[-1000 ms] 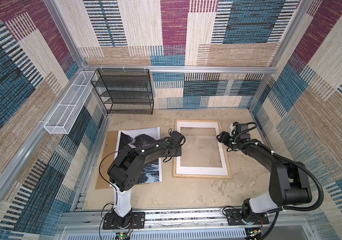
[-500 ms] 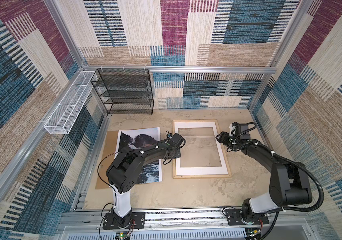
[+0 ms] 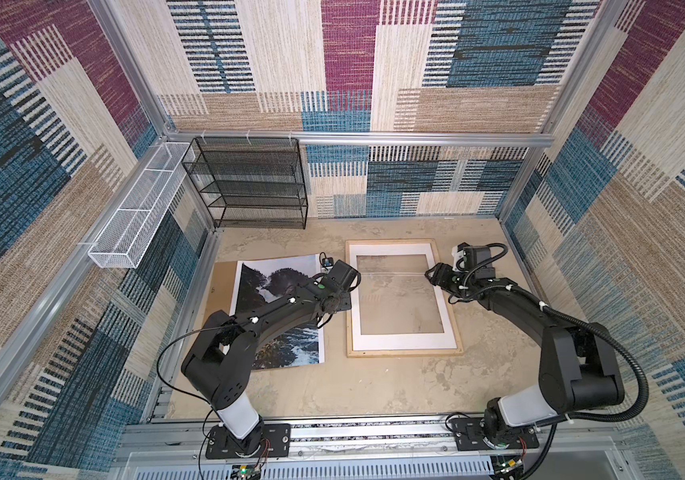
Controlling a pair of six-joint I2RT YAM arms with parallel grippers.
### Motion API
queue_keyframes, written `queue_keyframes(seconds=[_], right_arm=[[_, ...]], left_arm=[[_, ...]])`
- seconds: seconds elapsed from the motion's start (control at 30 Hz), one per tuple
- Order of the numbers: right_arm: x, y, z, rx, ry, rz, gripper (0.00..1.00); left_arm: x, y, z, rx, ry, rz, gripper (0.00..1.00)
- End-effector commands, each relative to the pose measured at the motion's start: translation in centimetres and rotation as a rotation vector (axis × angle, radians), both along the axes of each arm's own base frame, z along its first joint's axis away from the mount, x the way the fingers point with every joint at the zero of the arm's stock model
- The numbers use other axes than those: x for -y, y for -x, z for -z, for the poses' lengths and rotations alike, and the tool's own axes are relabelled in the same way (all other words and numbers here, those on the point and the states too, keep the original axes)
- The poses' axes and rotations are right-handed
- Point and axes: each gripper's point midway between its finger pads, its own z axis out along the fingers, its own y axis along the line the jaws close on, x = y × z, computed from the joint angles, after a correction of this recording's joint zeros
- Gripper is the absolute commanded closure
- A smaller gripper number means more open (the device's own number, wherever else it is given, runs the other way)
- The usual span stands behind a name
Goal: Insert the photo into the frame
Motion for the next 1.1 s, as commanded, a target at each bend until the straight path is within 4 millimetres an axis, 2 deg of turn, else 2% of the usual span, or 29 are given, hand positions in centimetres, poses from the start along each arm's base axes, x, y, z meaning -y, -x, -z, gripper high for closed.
queue_keyframes(seconds=[0.0,0.13,0.23,0.37,0.47,0.6,0.77,1.07], right_arm=[[-4.8,-0.9,-1.3,0.045,-0.070,-0.084,0.35],[-12.3,-0.9,-1.2,0.040,-0.118,-0.227,0.36],[-16.7,-0.9,-1.0,0.034,-0.122,-0.308,0.37],[-22.0,-0.5,-0.9,0.028,-0.151,-0.416,0.37],[-25.3,-0.5,0.2,0.004,-0.152,-0.478,0.36],[-27.8,-1.5,1.6,-0.021,-0.173,-0.529,0.36],[-29.6,-4.2,2.9,-0.027,-0.127,-0.552,0.36],[-31.5,-7.2,5.4,-0.076,-0.122,-0.524,0.38]], left_arm=[[-2.9,0.6,0.0,0.003,-0.067,-0.015,0.62],[-7.1,2.2,1.5,-0.059,-0.067,-0.110,0.64],[-9.9,4.3,2.8,-0.105,-0.082,-0.175,0.64],[-11.8,6.1,3.4,-0.116,-0.088,-0.213,0.64],[-12.4,6.8,3.9,-0.125,-0.082,-0.230,0.64],[-12.6,7.3,5.0,-0.149,-0.078,-0.234,0.64],[-12.6,7.6,5.8,-0.171,-0.080,-0.236,0.64],[-12.4,7.9,6.6,-0.199,-0.070,-0.229,0.65]])
